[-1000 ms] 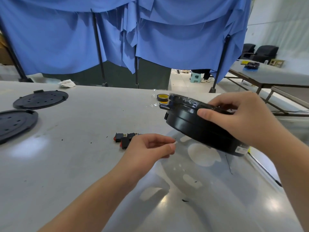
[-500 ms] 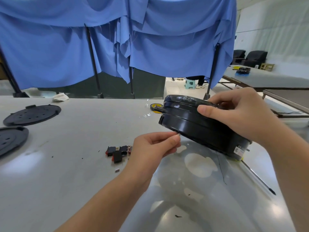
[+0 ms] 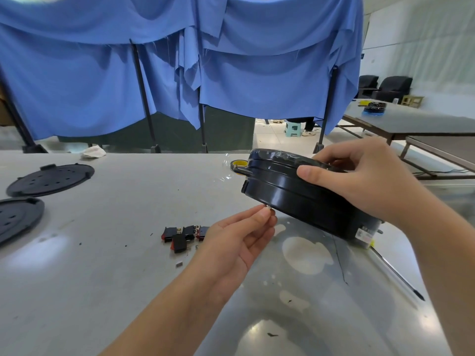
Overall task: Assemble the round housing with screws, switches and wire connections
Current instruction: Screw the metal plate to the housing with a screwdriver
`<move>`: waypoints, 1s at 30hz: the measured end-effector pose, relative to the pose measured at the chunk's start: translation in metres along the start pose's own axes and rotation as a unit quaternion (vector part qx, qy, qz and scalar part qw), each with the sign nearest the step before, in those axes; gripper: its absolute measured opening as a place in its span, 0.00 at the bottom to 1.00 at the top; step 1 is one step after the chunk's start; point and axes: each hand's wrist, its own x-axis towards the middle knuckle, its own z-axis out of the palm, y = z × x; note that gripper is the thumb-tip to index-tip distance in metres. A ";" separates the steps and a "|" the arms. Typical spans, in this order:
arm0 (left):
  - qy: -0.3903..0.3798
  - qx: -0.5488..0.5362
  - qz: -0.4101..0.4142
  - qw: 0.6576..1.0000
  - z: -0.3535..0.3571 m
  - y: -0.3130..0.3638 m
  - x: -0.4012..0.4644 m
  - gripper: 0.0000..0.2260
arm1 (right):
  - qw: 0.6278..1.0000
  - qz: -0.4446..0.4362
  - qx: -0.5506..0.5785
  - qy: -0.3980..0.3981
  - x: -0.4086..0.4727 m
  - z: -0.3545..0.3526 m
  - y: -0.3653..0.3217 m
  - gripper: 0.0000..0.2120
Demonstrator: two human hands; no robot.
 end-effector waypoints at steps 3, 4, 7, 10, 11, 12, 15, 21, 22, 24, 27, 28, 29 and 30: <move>-0.011 -0.040 -0.036 0.998 0.002 -0.001 0.000 0.07 | 1.000 0.003 -0.001 -0.004 0.000 0.000 0.001 0.08; -0.014 -0.054 -0.048 0.997 0.004 -0.001 0.000 0.06 | 1.000 0.004 -0.002 -0.005 0.000 0.000 0.001 0.08; -0.023 -0.097 -0.080 0.992 0.006 -0.002 0.002 0.05 | 1.000 0.008 -0.003 -0.006 0.000 0.000 0.002 0.08; -0.040 -0.123 -0.105 0.986 0.004 -0.004 0.004 0.06 | 1.000 0.012 -0.006 -0.012 0.000 -0.001 0.002 0.08; -0.045 -0.125 -0.109 0.985 0.003 -0.004 0.005 0.06 | 1.000 0.014 -0.007 -0.015 0.000 -0.001 0.002 0.09; -0.051 -0.124 -0.112 0.985 0.002 -0.005 0.006 0.06 | 1.000 0.014 -0.007 -0.018 0.000 -0.001 0.002 0.09; -0.066 -0.125 -0.120 0.983 -0.002 -0.007 0.008 0.06 | 1.000 0.012 0.003 -0.021 0.000 0.001 0.001 0.08; -0.074 -0.118 -0.116 0.983 -0.004 -0.008 0.009 0.05 | 0.999 0.020 -0.005 -0.028 -0.001 0.001 0.000 0.08; -0.071 -0.113 -0.111 0.985 -0.004 -0.007 0.008 0.05 | 0.999 0.020 -0.006 -0.030 -0.001 0.001 0.000 0.08; -0.063 -0.096 -0.094 0.989 -0.004 -0.007 0.009 0.05 | 0.999 0.018 -0.001 -0.029 -0.001 0.002 0.000 0.08; -0.048 -0.056 -0.058 0.996 -0.003 -0.007 0.010 0.05 | 1.000 0.016 -0.001 -0.027 -0.001 0.003 0.000 0.09; -0.044 -0.047 -0.049 0.997 -0.003 -0.007 0.011 0.05 | 0.999 0.016 -0.003 -0.027 -0.001 0.003 0.000 0.09; -0.041 -0.040 -0.044 0.997 -0.002 -0.007 0.011 0.04 | 0.999 0.016 -0.005 -0.028 -0.001 0.003 0.000 0.08; -0.040 -0.036 -0.044 0.998 -0.002 -0.008 0.011 0.04 | 0.999 0.016 -0.006 -0.028 -0.001 0.002 -0.001 0.08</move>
